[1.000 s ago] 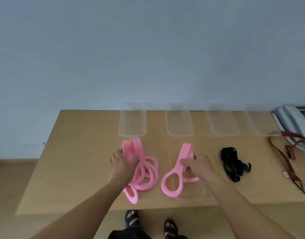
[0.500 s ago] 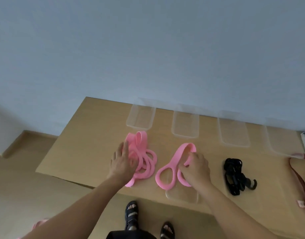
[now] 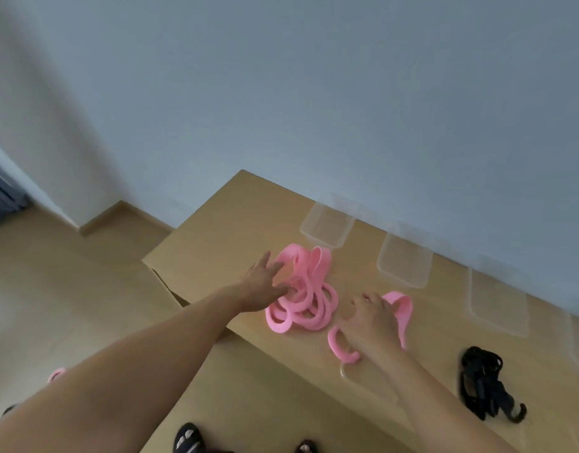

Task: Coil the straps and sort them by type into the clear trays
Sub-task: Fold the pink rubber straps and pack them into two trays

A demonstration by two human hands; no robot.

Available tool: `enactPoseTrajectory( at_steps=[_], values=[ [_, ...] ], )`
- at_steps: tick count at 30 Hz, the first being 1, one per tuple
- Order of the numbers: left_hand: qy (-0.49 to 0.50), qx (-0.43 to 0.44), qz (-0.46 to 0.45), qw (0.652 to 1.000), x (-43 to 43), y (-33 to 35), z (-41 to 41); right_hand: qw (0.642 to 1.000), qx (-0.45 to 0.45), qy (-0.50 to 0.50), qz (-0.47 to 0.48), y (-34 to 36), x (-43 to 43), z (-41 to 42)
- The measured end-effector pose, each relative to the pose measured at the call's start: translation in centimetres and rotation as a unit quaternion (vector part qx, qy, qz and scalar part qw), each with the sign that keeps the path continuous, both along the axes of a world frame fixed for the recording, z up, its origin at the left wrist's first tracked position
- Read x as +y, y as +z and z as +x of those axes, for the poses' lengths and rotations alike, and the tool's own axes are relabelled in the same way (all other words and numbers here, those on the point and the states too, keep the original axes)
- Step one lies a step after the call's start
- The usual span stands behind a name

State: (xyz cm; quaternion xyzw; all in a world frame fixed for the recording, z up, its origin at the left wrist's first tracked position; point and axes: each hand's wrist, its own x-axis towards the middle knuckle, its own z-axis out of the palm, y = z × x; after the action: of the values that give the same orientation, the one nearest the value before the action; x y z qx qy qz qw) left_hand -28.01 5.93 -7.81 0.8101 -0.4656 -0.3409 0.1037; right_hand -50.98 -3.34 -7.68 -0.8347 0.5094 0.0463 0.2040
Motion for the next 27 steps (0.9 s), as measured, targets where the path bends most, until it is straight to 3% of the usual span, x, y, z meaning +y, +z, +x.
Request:
enactPoseTrajectory(
  at_steps=[5,9,16,20,27],
  values=[
    [0.082,0.006,-0.04,0.996,7.2,0.5,5.0,0.994,-0.041,0.102,-0.006,2.2,4.2,8.9],
    [0.143,-0.023,-0.04,0.989,17.5,0.6,10.7,0.979,-0.024,0.205,0.005,2.9,11.2,18.3],
    [0.315,-0.036,-0.056,0.947,38.3,2.1,19.1,0.913,-0.05,0.396,0.084,4.0,27.7,32.8],
    [0.436,-0.013,-0.111,0.893,46.5,3.4,20.7,0.865,-0.077,0.481,0.123,4.6,34.9,38.0],
    [0.649,0.127,-0.241,0.71,53.7,2.3,22.4,0.804,-0.111,0.552,0.191,3.4,40.4,44.9]
  ],
)
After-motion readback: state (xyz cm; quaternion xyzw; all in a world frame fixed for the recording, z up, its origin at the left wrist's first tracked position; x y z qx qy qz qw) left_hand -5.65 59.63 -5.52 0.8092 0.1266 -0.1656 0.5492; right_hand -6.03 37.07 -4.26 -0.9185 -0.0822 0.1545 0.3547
